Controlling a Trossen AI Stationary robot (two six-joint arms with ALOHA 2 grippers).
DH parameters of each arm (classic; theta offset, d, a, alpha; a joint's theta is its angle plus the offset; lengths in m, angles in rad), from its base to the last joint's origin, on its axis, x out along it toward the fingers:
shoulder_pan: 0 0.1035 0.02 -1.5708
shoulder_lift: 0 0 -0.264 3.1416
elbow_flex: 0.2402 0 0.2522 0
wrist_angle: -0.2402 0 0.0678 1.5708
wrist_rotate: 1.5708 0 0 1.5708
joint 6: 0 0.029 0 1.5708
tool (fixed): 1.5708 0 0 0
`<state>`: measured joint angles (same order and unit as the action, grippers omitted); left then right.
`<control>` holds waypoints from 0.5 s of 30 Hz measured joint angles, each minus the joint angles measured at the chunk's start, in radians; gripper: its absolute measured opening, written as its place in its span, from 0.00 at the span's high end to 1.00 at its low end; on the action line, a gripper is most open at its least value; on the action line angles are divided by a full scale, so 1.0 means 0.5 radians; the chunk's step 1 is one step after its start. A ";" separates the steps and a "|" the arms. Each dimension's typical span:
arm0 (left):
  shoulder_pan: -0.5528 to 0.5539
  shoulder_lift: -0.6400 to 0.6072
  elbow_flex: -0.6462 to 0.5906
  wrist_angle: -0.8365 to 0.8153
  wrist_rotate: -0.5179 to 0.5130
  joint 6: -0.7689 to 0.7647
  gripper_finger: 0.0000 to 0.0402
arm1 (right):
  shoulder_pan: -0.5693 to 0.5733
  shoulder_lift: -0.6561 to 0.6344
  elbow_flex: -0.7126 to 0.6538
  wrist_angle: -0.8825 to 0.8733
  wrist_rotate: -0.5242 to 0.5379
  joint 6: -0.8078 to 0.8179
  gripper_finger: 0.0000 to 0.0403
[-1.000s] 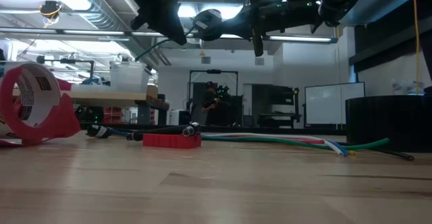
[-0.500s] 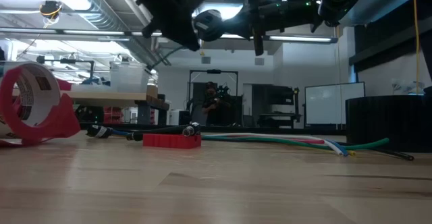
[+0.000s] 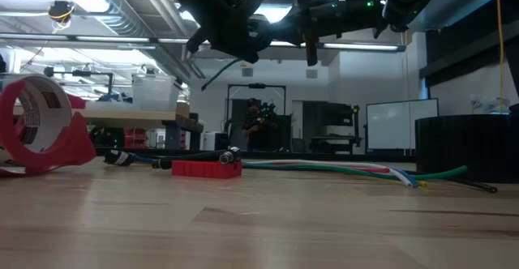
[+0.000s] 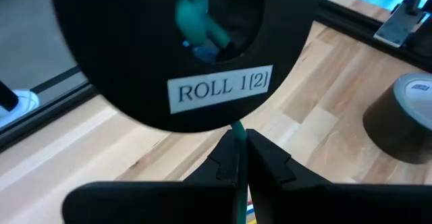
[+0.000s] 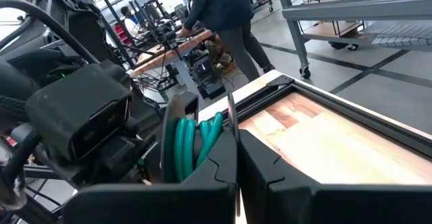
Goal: Coil cords
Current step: Coil the green wire onto the black spool
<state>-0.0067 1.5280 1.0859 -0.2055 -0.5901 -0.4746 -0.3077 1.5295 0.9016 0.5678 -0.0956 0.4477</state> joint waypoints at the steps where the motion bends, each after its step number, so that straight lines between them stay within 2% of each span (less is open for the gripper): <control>1: -0.001 0.001 -0.001 0.018 0.004 0.004 0.99 | 0.000 0.000 0.000 0.001 0.000 0.001 1.00; 9: -0.001 0.001 -0.001 0.023 0.007 0.006 0.99 | -0.001 0.000 0.000 -0.015 0.002 0.002 1.00; 15: -0.001 0.001 -0.001 0.021 0.012 0.052 0.95 | -0.001 -0.001 0.001 -0.033 0.002 0.002 1.00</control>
<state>-0.0071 1.5284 1.0855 -0.1951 -0.5840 -0.4488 -0.3080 1.5291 0.9020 0.5514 -0.0947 0.4484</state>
